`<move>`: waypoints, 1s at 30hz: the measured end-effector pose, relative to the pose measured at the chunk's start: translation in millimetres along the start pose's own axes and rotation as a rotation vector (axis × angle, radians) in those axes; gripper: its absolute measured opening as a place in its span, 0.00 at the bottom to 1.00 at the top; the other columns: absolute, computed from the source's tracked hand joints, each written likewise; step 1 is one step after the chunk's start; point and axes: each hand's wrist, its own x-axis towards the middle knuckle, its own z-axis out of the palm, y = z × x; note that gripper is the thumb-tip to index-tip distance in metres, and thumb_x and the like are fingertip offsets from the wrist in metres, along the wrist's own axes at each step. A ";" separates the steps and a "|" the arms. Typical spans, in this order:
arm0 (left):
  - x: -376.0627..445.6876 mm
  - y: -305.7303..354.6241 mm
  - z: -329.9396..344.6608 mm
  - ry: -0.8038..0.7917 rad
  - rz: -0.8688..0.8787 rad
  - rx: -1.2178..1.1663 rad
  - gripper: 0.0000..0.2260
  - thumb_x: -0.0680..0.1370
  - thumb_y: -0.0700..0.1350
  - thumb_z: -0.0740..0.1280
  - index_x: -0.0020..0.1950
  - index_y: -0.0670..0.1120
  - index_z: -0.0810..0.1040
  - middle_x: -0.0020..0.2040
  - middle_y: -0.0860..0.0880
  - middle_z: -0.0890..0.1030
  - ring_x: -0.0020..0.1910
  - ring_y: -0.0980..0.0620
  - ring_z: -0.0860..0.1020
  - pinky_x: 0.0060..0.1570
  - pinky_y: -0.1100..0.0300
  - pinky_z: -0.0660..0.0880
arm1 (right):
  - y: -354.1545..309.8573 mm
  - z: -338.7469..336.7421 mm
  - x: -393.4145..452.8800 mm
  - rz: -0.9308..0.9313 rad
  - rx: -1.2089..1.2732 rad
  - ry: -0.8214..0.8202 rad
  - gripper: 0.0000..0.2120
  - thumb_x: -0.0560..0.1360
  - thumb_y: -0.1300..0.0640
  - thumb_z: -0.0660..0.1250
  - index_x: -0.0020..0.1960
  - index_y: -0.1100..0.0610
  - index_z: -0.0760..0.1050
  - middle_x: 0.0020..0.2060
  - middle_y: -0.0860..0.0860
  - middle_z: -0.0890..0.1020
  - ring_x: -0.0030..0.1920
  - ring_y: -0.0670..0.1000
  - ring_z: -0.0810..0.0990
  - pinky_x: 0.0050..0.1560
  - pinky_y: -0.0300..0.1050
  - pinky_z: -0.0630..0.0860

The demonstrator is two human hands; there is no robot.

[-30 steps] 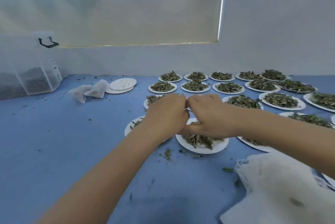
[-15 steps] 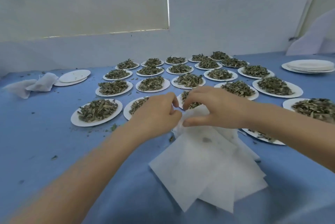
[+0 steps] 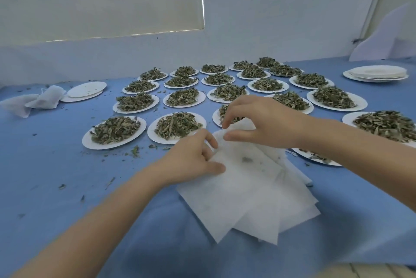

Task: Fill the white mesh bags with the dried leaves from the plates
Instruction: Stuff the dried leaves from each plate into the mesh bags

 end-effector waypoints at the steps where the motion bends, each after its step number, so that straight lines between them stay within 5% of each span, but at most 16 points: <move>1: -0.3 -0.9 -3.4 0.022 0.005 -0.033 0.17 0.68 0.48 0.74 0.50 0.51 0.70 0.30 0.59 0.75 0.27 0.63 0.69 0.33 0.67 0.66 | -0.6 -0.1 1.6 0.010 0.006 0.000 0.14 0.74 0.43 0.65 0.56 0.49 0.76 0.56 0.48 0.75 0.57 0.45 0.71 0.57 0.36 0.65; 8: -5.1 3.2 -73.6 0.120 0.159 0.025 0.04 0.71 0.49 0.72 0.43 0.54 0.78 0.32 0.60 0.76 0.31 0.59 0.70 0.31 0.71 0.65 | -9.0 0.3 29.8 0.139 0.237 0.042 0.24 0.68 0.37 0.68 0.61 0.44 0.71 0.49 0.39 0.76 0.47 0.35 0.74 0.43 0.25 0.68; 13: -5.6 -6.2 -120.8 0.291 0.109 -0.073 0.02 0.73 0.49 0.69 0.42 0.52 0.80 0.37 0.57 0.79 0.36 0.58 0.75 0.36 0.66 0.70 | -11.1 -1.0 68.0 0.214 0.636 0.227 0.16 0.65 0.47 0.76 0.51 0.48 0.77 0.44 0.48 0.83 0.42 0.45 0.82 0.40 0.36 0.77; 16: -6.9 -17.5 -134.4 0.364 0.019 -0.133 0.07 0.71 0.51 0.70 0.48 0.51 0.79 0.45 0.51 0.81 0.41 0.57 0.78 0.39 0.68 0.73 | -16.4 -3.4 93.3 0.168 0.782 0.343 0.13 0.64 0.51 0.77 0.46 0.52 0.79 0.40 0.51 0.84 0.36 0.45 0.82 0.35 0.33 0.76; 21: -11.0 -22.1 -154.2 0.604 0.076 -0.292 0.34 0.61 0.62 0.71 0.65 0.61 0.65 0.58 0.64 0.73 0.47 0.72 0.75 0.35 0.77 0.71 | -33.6 -7.1 139.2 0.074 0.654 0.312 0.16 0.57 0.44 0.78 0.40 0.44 0.76 0.32 0.47 0.83 0.32 0.43 0.79 0.35 0.34 0.73; 24: -10.2 -25.8 -168.4 0.660 0.077 -0.319 0.23 0.70 0.57 0.70 0.63 0.57 0.71 0.51 0.61 0.80 0.48 0.66 0.78 0.38 0.75 0.72 | -48.0 -8.9 164.1 -0.044 0.635 0.266 0.16 0.59 0.48 0.79 0.41 0.45 0.74 0.30 0.44 0.83 0.30 0.41 0.78 0.34 0.32 0.73; 27: -11.1 -30.6 -177.1 0.850 0.105 -0.321 0.04 0.75 0.47 0.68 0.49 0.50 0.80 0.36 0.57 0.82 0.37 0.62 0.79 0.34 0.70 0.73 | -62.3 -7.9 184.9 -0.124 0.649 0.278 0.15 0.62 0.51 0.79 0.42 0.44 0.73 0.32 0.50 0.83 0.30 0.43 0.77 0.32 0.30 0.72; 30: -14.2 -39.6 -186.7 0.950 0.071 -0.359 0.02 0.75 0.44 0.69 0.44 0.47 0.81 0.40 0.50 0.83 0.40 0.54 0.81 0.43 0.60 0.77 | -77.9 -4.9 202.3 -0.179 0.524 0.277 0.12 0.66 0.49 0.76 0.41 0.40 0.72 0.34 0.48 0.82 0.32 0.41 0.76 0.35 0.30 0.71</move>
